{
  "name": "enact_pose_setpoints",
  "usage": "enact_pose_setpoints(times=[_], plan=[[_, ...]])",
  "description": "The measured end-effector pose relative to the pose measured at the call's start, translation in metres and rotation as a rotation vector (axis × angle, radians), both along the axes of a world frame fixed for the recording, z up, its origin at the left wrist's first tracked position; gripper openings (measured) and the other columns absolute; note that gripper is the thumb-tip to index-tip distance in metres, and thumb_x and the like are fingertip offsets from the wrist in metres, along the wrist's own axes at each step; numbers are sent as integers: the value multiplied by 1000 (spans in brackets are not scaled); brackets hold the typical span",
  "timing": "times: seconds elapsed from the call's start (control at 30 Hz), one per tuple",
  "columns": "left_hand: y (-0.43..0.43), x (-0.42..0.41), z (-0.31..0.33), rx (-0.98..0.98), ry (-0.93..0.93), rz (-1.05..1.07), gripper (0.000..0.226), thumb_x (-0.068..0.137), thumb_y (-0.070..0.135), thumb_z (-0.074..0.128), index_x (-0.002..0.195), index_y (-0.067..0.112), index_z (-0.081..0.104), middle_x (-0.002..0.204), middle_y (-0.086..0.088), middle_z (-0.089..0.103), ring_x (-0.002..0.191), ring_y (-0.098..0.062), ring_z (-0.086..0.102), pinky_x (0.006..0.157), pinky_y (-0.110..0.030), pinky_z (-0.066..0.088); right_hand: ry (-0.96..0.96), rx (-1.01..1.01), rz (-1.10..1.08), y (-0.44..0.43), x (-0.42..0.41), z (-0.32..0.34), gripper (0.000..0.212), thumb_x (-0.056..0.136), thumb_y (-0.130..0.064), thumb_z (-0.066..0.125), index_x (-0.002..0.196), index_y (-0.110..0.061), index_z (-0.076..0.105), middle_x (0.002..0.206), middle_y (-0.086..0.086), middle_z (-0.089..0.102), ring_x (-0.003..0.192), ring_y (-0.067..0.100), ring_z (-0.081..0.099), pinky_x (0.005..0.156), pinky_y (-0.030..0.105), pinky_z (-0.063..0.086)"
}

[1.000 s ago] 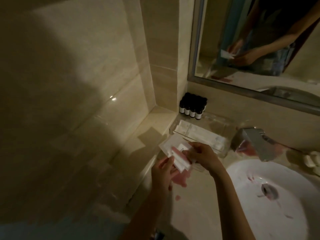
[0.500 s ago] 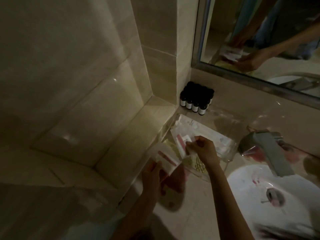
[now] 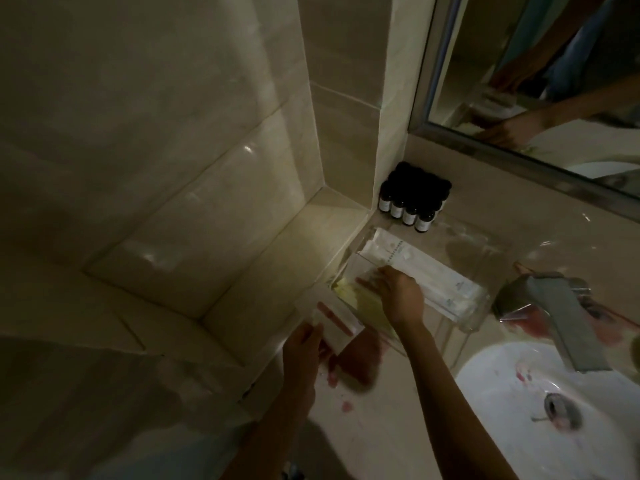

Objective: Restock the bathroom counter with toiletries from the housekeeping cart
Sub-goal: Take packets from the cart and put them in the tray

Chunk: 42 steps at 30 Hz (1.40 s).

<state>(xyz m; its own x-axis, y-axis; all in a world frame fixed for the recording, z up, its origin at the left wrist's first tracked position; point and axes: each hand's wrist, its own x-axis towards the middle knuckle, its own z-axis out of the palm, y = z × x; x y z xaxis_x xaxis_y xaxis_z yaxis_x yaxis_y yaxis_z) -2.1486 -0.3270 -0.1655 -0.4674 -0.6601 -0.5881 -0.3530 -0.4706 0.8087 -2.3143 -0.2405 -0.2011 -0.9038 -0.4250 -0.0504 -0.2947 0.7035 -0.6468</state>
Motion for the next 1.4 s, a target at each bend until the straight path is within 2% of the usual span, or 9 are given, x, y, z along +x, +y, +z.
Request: enact_pose_setpoints(times=[0.17,0.33,0.5,0.6,0.73,0.8,1.1,1.3,1.4], plan=[[-2,4,-3,-29,-2,-3,12,93,13,59,97,5,66,99,-18,70,95,-34,67,85,-50,55,18,140,-38,-3,0,-15,22,94,-26,57,87,-10,71,85,12,71,81,33,66,58,30,35],[-1,7,-4,14,31,16,17,94,10,56,107,2,64,101,-15,70,93,-27,69,75,-36,58,45,279,-40,-6,5,-23,37,91,-48,58,93,-14,73,85,7,71,79,27,66,59,28,37],[-1,9,-5,-2,46,13,14,95,11,56,103,5,65,101,-15,70,93,-28,69,74,-35,58,193,99,-37,-2,11,-29,41,87,-42,66,118,-15,65,102,9,71,84,31,67,64,36,53],[-3,9,-5,-10,43,22,10,94,12,56,97,9,66,97,-14,71,91,-28,69,70,-33,56,272,16,73,5,20,-39,56,76,-21,80,127,-12,60,119,14,66,103,34,65,76,42,56],[-5,11,-9,-11,48,26,13,94,13,58,102,8,66,99,-15,71,92,-29,68,72,-34,57,352,124,210,17,27,-48,62,72,-27,84,130,-24,60,138,2,55,135,22,42,116,39,28],[-4,12,-10,-12,52,26,17,94,12,58,106,5,66,99,-15,71,92,-29,69,72,-34,58,386,198,235,22,26,-50,62,75,-31,81,132,-29,57,140,-1,54,140,20,36,121,36,8],[0,10,-7,-25,66,-12,11,95,15,56,94,10,67,91,-11,72,85,-25,71,70,-34,58,-16,75,425,20,21,-41,56,98,-43,19,146,-22,39,156,-5,28,145,5,14,117,26,21],[3,10,-8,-40,80,-12,11,94,14,57,97,9,66,94,-11,72,85,-23,71,63,-27,56,-119,80,532,13,7,-41,62,100,-52,13,149,-18,31,159,-1,19,142,1,3,115,17,1],[6,7,-6,-47,81,-33,10,94,13,57,93,9,66,93,-12,72,86,-26,71,61,-26,56,-193,51,519,9,4,-34,46,106,-33,27,148,-17,32,159,-1,21,146,5,8,115,18,3]])
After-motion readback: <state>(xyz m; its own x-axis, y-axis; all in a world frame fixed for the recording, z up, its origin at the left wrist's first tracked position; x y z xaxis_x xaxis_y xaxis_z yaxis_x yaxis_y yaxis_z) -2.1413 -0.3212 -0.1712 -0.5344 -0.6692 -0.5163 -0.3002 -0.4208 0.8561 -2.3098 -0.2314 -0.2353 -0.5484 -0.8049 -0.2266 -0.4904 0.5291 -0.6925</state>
